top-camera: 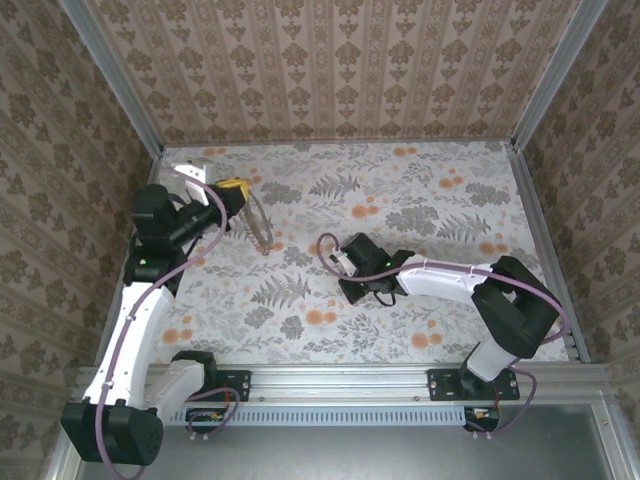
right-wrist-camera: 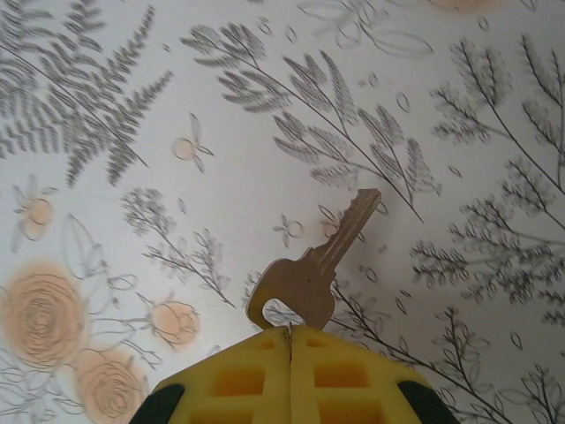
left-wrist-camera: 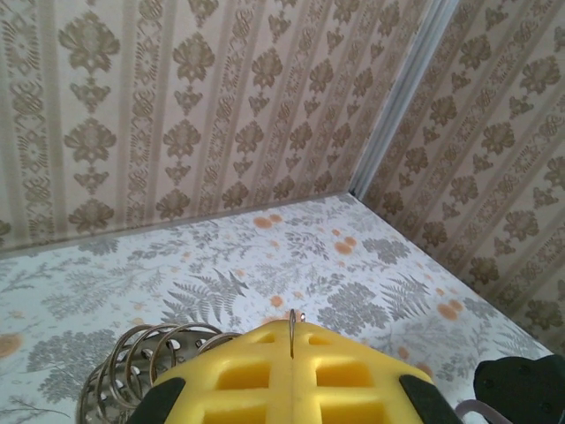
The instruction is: Put the keys on the keyring
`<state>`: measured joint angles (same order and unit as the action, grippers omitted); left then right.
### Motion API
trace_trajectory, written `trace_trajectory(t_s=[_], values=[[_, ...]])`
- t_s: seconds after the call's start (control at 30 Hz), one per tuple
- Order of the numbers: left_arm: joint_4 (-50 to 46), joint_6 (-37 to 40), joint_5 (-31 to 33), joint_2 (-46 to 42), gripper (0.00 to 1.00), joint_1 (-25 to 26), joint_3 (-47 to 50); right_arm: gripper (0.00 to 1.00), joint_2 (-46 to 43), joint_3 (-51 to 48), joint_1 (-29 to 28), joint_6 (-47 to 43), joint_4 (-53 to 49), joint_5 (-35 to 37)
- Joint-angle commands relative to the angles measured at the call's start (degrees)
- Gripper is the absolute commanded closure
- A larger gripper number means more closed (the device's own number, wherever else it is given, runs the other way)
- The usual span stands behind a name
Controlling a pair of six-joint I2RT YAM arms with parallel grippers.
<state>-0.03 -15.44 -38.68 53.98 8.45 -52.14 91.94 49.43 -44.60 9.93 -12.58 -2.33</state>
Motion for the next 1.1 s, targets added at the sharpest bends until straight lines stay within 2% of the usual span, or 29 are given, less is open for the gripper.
trace_trajectory(t_s=[0.0,0.3,0.43,0.6,0.87,1.07], values=[[1.97,0.14,1.17,0.72,1.00,2.20,-1.66,1.00,0.62,-0.93,0.26,2.46,-1.32,3.84],[1.09,1.73,3.99,1.74,1.00,6.48,-2.11,1.00,3.96,-0.65,0.23,3.55,0.21,3.50],[1.16,1.82,4.30,1.57,1.00,7.34,-1.71,0.91,3.37,-0.13,0.55,3.85,0.12,2.53],[1.45,1.91,4.63,2.09,1.00,8.31,-1.56,0.74,1.23,-0.55,2.09,5.04,0.68,0.54],[1.46,2.08,5.33,2.20,1.00,8.90,-1.85,0.71,-4.40,-3.17,4.87,10.64,1.37,-0.35],[1.39,2.26,5.57,2.45,1.00,9.13,-2.04,0.68,-4.26,-3.90,4.81,13.48,1.34,-1.13]])
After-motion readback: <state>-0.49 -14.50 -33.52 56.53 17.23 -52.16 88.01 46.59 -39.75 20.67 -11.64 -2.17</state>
